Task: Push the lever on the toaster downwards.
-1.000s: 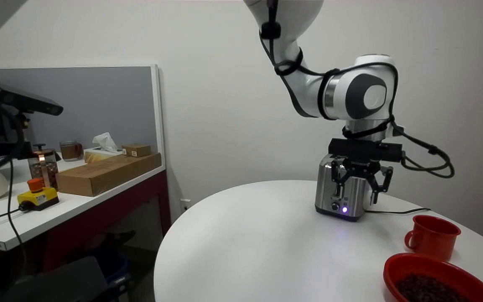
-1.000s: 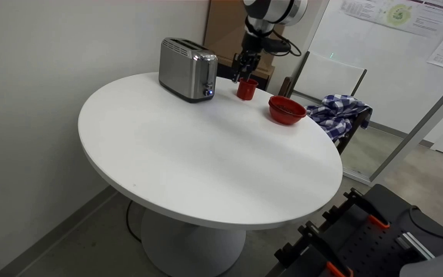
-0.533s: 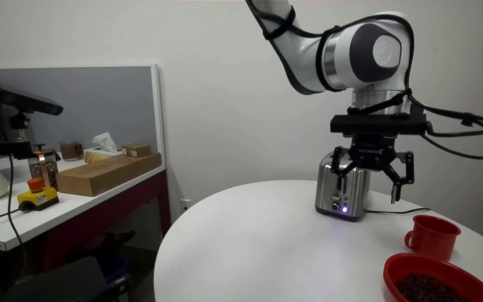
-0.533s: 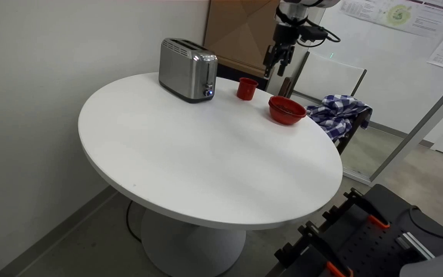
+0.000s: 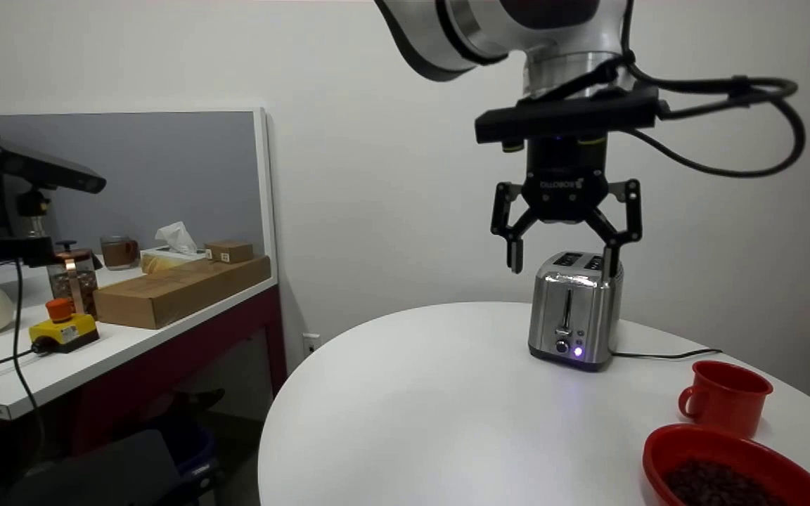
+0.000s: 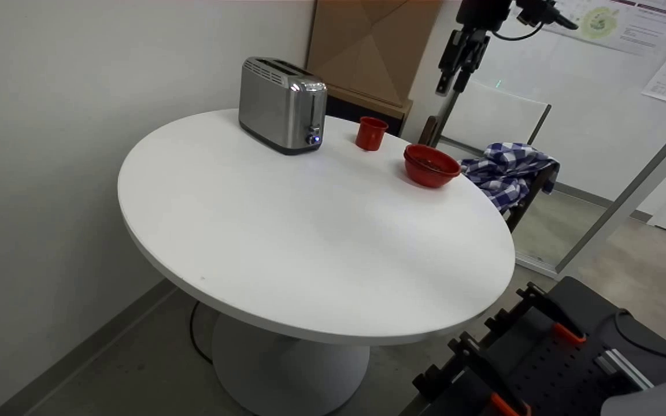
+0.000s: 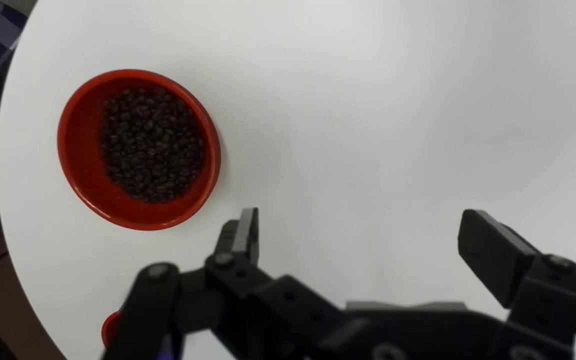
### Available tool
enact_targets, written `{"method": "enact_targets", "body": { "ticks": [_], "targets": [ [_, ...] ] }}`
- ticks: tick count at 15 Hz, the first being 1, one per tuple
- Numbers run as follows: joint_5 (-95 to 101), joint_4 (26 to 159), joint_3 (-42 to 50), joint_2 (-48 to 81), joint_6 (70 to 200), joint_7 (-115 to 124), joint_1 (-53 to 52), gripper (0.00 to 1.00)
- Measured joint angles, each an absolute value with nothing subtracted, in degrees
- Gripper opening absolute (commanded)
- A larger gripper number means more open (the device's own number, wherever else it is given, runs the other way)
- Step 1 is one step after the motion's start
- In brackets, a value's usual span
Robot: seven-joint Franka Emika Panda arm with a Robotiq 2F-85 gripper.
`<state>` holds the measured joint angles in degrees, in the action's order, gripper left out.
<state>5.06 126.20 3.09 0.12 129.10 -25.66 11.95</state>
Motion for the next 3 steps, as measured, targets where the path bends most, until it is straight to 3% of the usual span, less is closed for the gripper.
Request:
{"method": "enact_targets", "body": {
  "ticks": [3],
  "targets": [
    [5.06,130.43,3.16,-5.66,129.04,-24.83,11.38,1.00]
  ]
}}
